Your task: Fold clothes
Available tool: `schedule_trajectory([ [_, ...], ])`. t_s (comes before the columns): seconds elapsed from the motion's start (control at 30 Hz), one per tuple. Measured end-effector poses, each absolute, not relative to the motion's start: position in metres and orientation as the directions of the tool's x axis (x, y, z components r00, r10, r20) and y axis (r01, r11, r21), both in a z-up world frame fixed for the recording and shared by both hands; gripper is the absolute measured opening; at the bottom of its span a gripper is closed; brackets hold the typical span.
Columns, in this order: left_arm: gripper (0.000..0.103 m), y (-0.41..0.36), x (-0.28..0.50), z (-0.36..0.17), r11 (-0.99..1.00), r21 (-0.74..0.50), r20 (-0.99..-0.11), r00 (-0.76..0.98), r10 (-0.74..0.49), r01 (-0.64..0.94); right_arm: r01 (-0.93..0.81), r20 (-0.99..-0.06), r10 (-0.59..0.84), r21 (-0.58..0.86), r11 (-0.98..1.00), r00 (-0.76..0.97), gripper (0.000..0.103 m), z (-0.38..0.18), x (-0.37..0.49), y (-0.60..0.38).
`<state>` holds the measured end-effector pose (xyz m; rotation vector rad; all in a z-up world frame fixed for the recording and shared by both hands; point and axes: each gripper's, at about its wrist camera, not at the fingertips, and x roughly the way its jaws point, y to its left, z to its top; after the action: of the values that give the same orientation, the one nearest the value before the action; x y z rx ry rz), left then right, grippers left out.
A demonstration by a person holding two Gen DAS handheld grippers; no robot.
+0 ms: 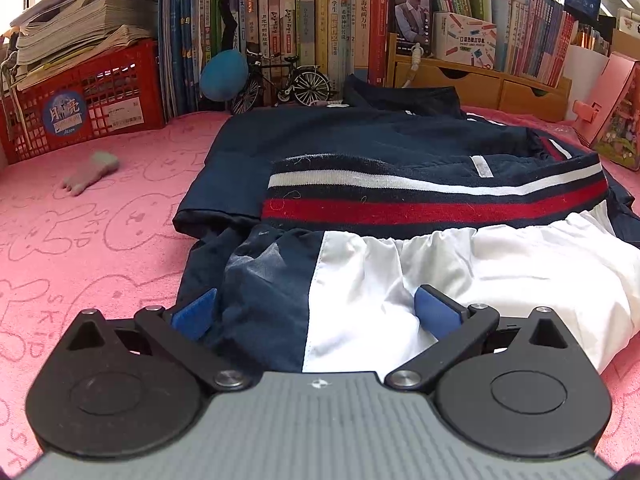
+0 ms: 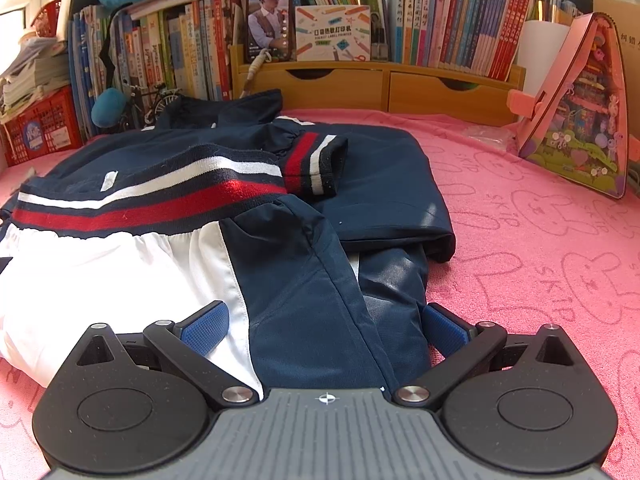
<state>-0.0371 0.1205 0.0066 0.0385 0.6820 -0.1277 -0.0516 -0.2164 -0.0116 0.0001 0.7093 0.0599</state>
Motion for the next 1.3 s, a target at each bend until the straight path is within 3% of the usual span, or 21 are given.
schedule_trajectory([
  [0.1, 0.103, 0.129, -0.045, 0.010, 0.990, -0.046, -0.590, 0.796, -0.133, 0.131, -0.058, -0.665, 0.050, 0.010, 0.998, 0.745, 0.103, -0.009, -0.050, -0.217],
  [0.17, 0.103, 0.145, -0.052, 0.015, 0.970, -0.146, -0.529, 0.813, -0.244, 0.196, -0.051, -0.644, 0.042, 0.005, 0.999, 0.764, 0.102, 0.000, -0.059, -0.221],
  [0.27, 0.103, 0.162, -0.050, 0.024, 0.953, -0.192, -0.498, 0.813, -0.301, 0.235, -0.097, -0.469, 0.101, 0.033, 0.995, 0.877, 0.102, 0.019, -0.083, -0.235],
  [0.43, 0.103, 0.157, -0.025, 0.034, 0.946, -0.153, -0.511, 0.796, -0.323, 0.286, -0.212, -0.419, 0.214, 0.052, 0.976, 0.883, 0.102, 0.036, -0.066, -0.231],
  [0.73, 0.103, 0.127, -0.006, 0.004, 0.948, -0.030, -0.619, 0.739, -0.267, 0.317, -0.368, -0.558, 0.230, -0.148, 0.918, 0.797, 0.101, -0.004, -0.021, -0.179],
  [1.0, 0.103, 0.127, -0.004, 0.002, 0.947, -0.031, -0.636, 0.725, -0.264, 0.318, -0.403, -0.648, 0.313, 0.011, 0.915, 0.694, 0.103, -0.015, -0.001, -0.194],
  [1.3, 0.103, 0.125, -0.004, 0.002, 0.949, -0.014, -0.641, 0.726, -0.251, 0.316, -0.401, -0.650, 0.310, 0.007, 0.916, 0.694, 0.103, -0.014, 0.000, -0.194],
])
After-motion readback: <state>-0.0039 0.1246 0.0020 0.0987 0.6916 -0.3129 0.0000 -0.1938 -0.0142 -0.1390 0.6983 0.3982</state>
